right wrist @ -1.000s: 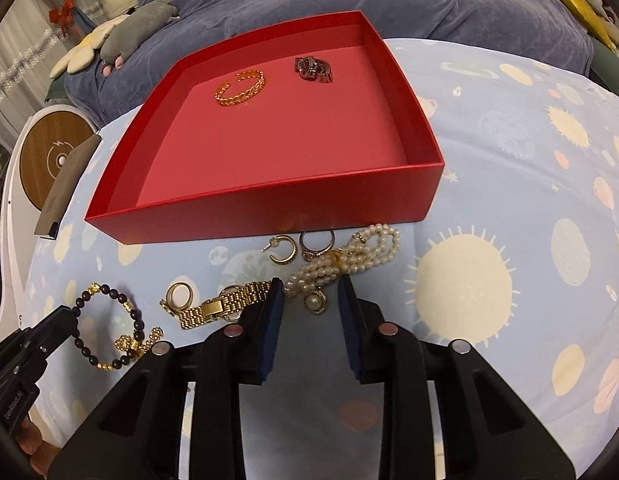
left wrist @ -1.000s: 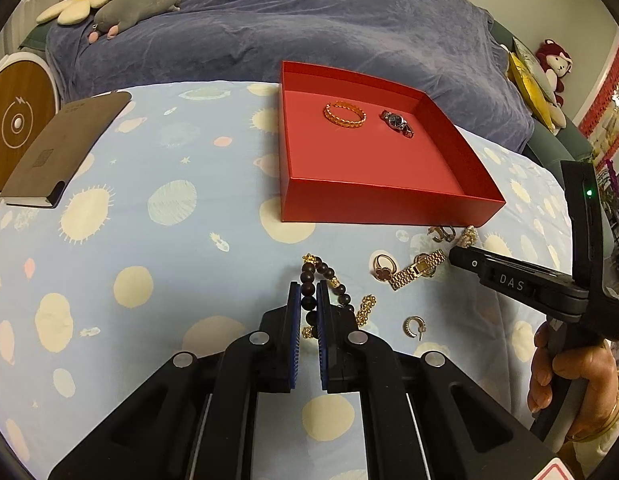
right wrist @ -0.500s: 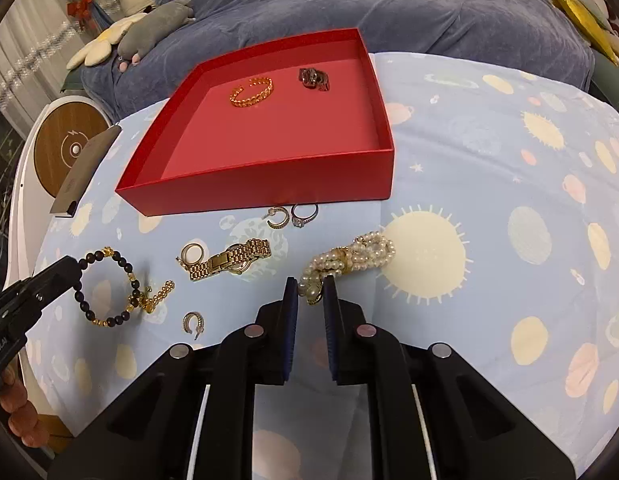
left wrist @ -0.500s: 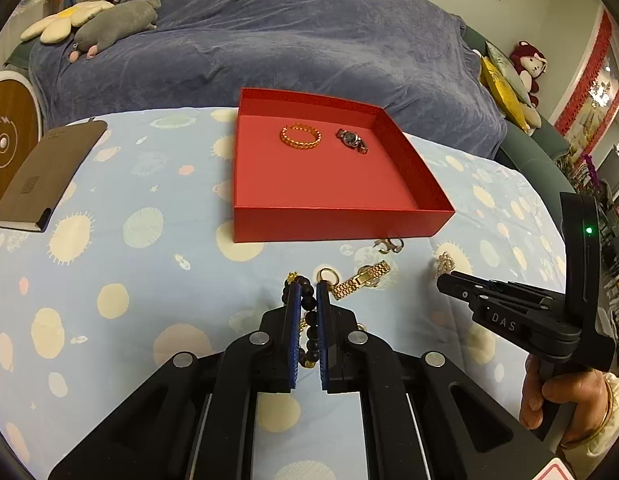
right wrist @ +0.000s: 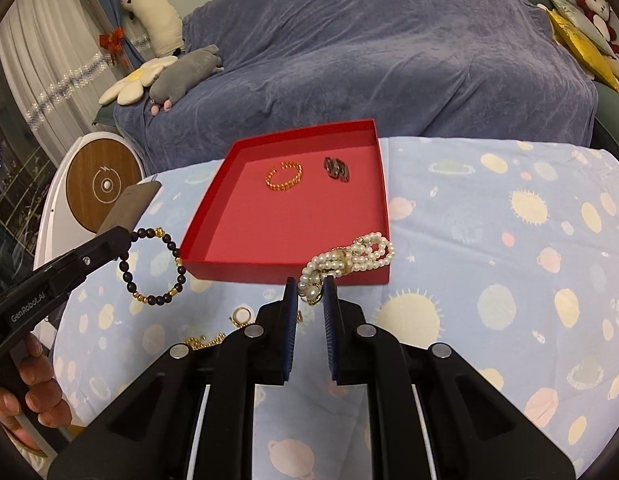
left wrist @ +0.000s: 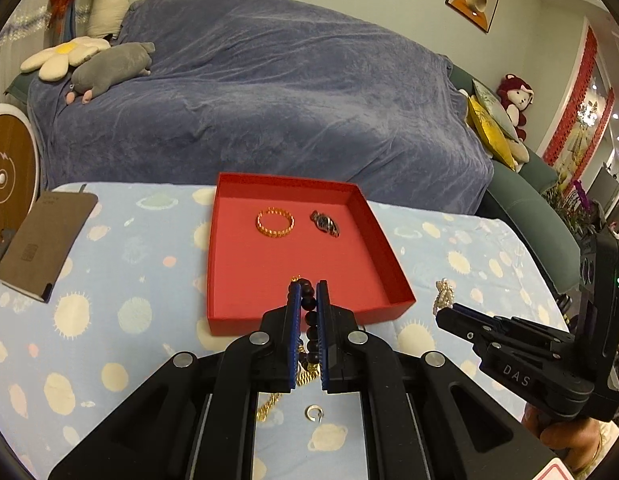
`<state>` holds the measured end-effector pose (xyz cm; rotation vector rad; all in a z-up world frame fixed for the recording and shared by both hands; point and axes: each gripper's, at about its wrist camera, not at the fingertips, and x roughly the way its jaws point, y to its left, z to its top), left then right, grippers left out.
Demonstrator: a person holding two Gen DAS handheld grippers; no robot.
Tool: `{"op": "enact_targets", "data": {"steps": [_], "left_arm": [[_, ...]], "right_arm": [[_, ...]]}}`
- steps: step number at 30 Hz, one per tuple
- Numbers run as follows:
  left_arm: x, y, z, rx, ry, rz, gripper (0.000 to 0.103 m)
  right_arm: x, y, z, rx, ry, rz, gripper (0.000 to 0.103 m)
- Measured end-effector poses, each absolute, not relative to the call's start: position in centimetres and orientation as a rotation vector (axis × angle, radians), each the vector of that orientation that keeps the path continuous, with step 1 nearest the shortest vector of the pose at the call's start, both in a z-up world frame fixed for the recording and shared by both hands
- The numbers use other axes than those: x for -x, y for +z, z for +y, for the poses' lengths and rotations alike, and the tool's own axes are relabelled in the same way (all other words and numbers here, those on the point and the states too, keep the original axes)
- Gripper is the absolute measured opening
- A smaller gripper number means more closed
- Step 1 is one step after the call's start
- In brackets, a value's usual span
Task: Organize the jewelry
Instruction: 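Carry both held pieces into the red box and open both grippers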
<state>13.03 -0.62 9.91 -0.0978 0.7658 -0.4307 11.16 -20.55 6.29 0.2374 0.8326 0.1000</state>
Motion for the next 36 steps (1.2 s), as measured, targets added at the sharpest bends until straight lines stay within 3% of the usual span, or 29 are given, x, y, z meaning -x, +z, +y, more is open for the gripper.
{"op": "enact_targets", "data": {"steps": [8,18,30,32,36], "left_arm": [[-18.7,11.2,-2.3,0.118,-0.428,0.737,0.005],[-26.8,5.7,-3.6,0.117,-0.350,0.843,0.005],[-30.9,1.2,-3.6,0.087,-0.314,0.921,0.006],[-31.0,0.8,-3.4,0.101,-0.295,0.936,0.011],[-30.5,1.1,-3.1,0.091,-0.259,0.923,0.039]], "right_arm": [[-17.2,7.4,-20.3,-0.270,0.154,0.833,0.012],[-24.5,3.1,-20.8,-0.217,0.152,0.943,0.012],[-28.4,-0.7,-21.2,-0.189,0.096,0.950,0.016],[-28.5,-0.8,-21.4,-0.204,0.106,0.953,0.020],[-27.7,1.0,-21.9,-0.226,0.108,0.917,0.031]]}}
